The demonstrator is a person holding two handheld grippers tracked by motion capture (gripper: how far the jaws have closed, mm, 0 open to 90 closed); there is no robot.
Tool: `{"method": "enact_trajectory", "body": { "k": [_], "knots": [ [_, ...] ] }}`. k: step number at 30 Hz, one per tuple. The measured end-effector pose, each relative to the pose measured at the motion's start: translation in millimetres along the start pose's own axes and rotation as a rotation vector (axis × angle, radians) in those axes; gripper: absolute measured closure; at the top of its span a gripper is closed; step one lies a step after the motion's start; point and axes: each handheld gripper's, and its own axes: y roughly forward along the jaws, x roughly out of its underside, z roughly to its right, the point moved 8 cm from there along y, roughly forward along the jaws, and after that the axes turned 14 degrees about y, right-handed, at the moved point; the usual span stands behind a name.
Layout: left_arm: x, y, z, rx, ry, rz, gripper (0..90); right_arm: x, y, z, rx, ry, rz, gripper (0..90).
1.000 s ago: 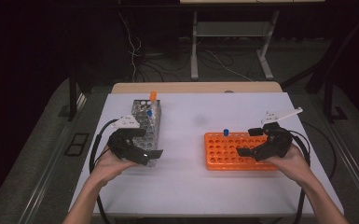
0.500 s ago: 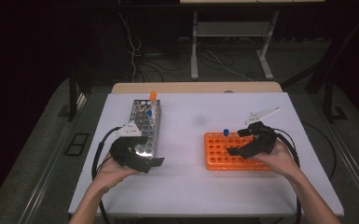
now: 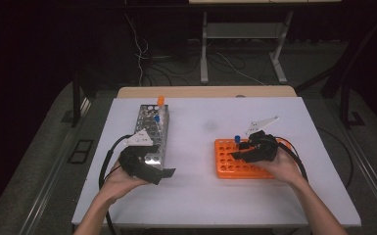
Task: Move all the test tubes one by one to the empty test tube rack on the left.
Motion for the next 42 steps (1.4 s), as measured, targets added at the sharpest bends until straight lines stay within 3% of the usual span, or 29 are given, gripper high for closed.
{"method": "enact_trajectory", "body": {
  "k": [5, 14, 19, 28, 42],
  "knots": [
    [-0.9, 1.2, -0.3, 0.001, 0.003, -0.007, 0.0, -0.3, 1.8, 1.4, 0.023, -0.011, 0.023, 75.3],
    [-12.3, 0.9, 0.1, 0.01, 0.02, -0.009, 0.0, -11.4, -15.0, -6.2, 0.041, -0.04, 0.069, 75.8],
    [-18.9, 0.6, 0.0, 0.021, 0.027, -0.018, 0.0, -18.6, -26.1, -15.2, 0.017, -0.044, 0.079, 75.9],
    [-32.4, 1.7, 0.4, 0.04, 0.049, -0.026, 0.1, -29.1, -31.0, -47.2, -0.049, -0.091, 0.052, 75.9],
    [-49.9, 5.1, 0.2, 0.092, 0.092, -0.045, 5.4, -43.2, -15.1, -100.9, -0.143, -0.199, 0.002, 76.0]
  ]
}}
